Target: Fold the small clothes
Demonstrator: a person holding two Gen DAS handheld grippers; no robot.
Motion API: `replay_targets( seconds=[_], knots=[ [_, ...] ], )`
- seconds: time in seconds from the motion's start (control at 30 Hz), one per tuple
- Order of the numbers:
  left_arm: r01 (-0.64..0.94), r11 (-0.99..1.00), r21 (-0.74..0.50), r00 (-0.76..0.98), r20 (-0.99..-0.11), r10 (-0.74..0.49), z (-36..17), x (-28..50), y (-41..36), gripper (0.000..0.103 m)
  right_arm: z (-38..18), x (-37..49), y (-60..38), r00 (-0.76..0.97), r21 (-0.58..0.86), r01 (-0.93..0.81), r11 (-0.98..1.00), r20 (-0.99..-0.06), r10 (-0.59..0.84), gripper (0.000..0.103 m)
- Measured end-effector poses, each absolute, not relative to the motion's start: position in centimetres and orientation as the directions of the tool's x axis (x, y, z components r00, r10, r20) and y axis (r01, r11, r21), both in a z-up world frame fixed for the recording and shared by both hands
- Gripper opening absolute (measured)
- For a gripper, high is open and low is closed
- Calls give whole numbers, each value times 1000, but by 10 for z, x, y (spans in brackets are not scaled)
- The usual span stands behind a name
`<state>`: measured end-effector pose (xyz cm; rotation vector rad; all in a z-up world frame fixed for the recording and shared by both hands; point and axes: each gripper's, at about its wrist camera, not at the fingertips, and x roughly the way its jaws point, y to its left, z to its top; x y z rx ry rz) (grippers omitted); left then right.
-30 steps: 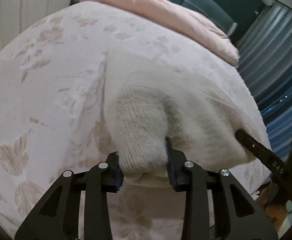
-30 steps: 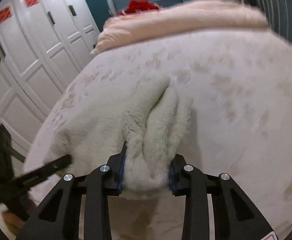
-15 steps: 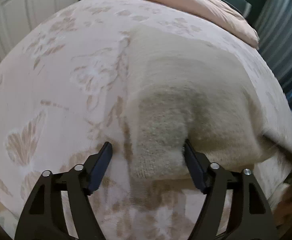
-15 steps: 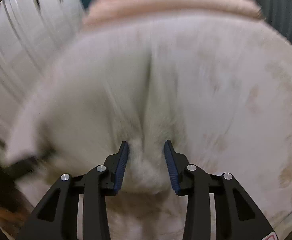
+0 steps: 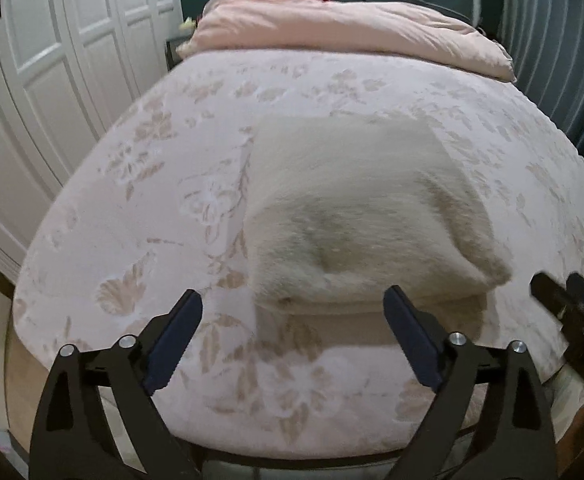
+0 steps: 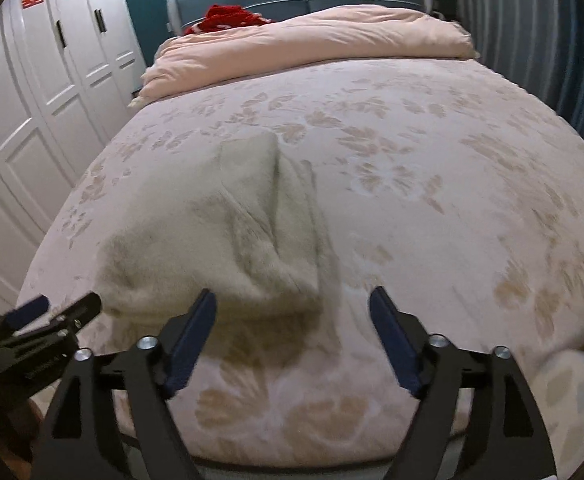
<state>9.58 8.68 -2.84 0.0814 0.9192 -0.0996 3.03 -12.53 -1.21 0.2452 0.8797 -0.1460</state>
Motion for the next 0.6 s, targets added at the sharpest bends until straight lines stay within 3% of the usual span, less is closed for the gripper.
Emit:
replay_targets(
  seconds=[0.6],
  knots=[
    [97, 991, 96, 678, -735, 5, -23, 35, 55, 92, -18, -27, -117, 643, 92, 269, 959, -759, -107, 87]
  ],
)
